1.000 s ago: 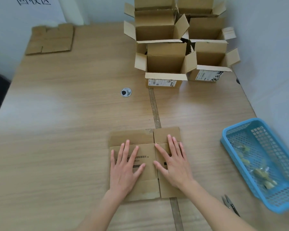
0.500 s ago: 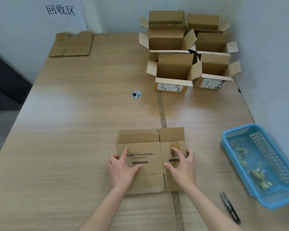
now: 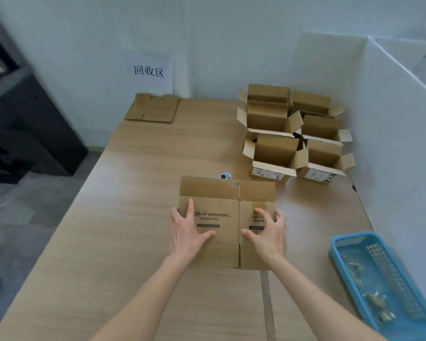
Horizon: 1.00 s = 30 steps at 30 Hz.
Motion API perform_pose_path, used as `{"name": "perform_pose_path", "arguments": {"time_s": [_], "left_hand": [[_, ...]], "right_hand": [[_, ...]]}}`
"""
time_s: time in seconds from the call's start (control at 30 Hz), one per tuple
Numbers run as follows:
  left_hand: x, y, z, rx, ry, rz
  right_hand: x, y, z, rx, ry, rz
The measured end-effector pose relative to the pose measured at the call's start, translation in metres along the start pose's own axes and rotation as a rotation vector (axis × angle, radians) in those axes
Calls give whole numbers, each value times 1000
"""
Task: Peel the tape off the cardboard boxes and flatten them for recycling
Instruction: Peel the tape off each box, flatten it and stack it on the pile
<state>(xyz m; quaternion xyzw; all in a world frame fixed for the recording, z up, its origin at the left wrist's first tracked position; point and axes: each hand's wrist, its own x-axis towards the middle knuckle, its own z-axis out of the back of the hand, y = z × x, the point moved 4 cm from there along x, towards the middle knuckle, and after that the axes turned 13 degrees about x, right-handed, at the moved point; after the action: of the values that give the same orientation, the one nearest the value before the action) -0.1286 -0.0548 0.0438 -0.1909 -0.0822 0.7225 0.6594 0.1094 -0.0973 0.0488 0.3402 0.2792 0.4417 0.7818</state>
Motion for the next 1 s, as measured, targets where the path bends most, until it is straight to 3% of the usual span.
{"name": "perform_pose_path", "arguments": {"time_s": [0.2, 0.53, 0.73, 1.0], "left_hand": [[14, 40, 127, 11, -134, 12], [-18, 161, 322, 105, -328, 37], [-24, 228, 396, 128, -405, 61], [10, 282, 442, 120, -443, 75]], "right_hand": [[-9, 140, -12, -62, 33, 190], [-103, 342, -69, -84, 99, 365], [-143, 422, -111, 33, 162, 431], [-137, 484, -165, 14, 157, 474]]}}
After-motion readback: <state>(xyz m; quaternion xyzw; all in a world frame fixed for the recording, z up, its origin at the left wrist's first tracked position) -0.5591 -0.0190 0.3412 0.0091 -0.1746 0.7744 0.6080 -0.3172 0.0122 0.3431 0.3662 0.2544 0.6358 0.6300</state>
